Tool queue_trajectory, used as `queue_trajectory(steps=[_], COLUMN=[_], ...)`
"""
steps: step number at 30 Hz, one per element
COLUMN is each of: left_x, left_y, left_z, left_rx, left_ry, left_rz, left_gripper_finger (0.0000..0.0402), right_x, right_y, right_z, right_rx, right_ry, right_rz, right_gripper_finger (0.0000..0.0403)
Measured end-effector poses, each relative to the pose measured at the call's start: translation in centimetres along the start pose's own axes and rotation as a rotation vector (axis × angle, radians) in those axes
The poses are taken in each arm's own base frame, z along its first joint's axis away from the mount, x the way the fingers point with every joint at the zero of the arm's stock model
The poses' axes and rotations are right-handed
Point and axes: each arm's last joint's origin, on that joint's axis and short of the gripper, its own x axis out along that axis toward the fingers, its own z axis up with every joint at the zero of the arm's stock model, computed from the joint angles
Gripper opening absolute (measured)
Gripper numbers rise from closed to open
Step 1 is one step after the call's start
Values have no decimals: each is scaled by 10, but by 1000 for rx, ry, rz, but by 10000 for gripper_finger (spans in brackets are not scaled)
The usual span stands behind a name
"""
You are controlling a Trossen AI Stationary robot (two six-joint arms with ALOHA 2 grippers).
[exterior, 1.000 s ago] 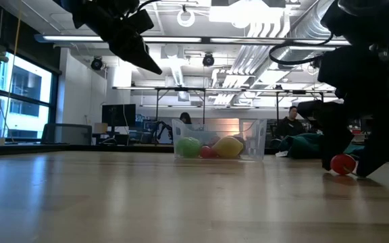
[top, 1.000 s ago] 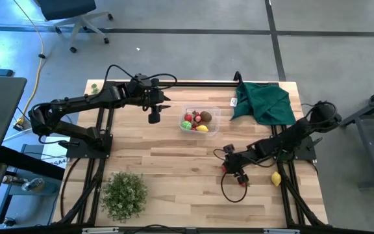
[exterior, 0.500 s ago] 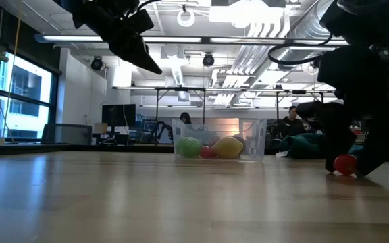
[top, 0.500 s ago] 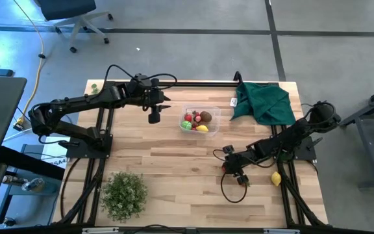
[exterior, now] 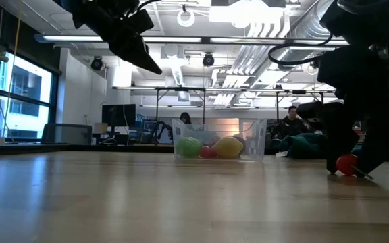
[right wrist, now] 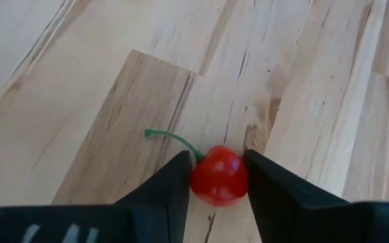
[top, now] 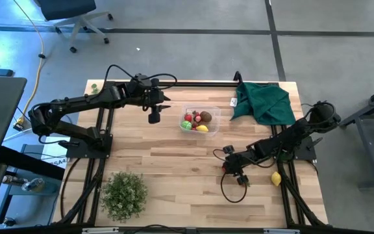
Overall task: Pick and placing Produce into tupperware
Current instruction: Put the red cherry into the transparent bin
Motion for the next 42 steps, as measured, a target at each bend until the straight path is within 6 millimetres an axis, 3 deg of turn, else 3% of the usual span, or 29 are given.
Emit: queue_trajectory(steps=[5, 12, 20, 27, 31, 34, 36, 42], left_x=[0, 0, 0, 0, 0, 0, 0, 0], left_y=[0, 0, 0, 0, 0, 0, 0, 0], left_z=[0, 0, 0, 0, 0, 0, 0, 0], left_rx=[0, 0, 0, 0, 0, 0, 0, 1], left_ry=[0, 0, -1, 0, -1, 2, 2, 8], left_rz=[0, 0, 0, 0, 2, 7, 7, 18], left_gripper_finger=[124, 124, 124, 124, 124, 124, 124, 124], right_x=[-4, -35, -109, -184, -209, -212, -204, -147], right_y=[-1, -5, -28, -73, -107, -138, -159, -213], right_z=[3, 35, 77, 109, 122, 128, 126, 102], right_rx=[44, 47, 140, 266, 295, 347, 414, 675], right_ry=[-15, -198, -501, -698, -678, -605, -517, -263], right_rz=[-30, -117, -426, -658, -716, -701, -671, -474], right_gripper_finger=[118, 118, 118, 118, 118, 118, 118, 118])
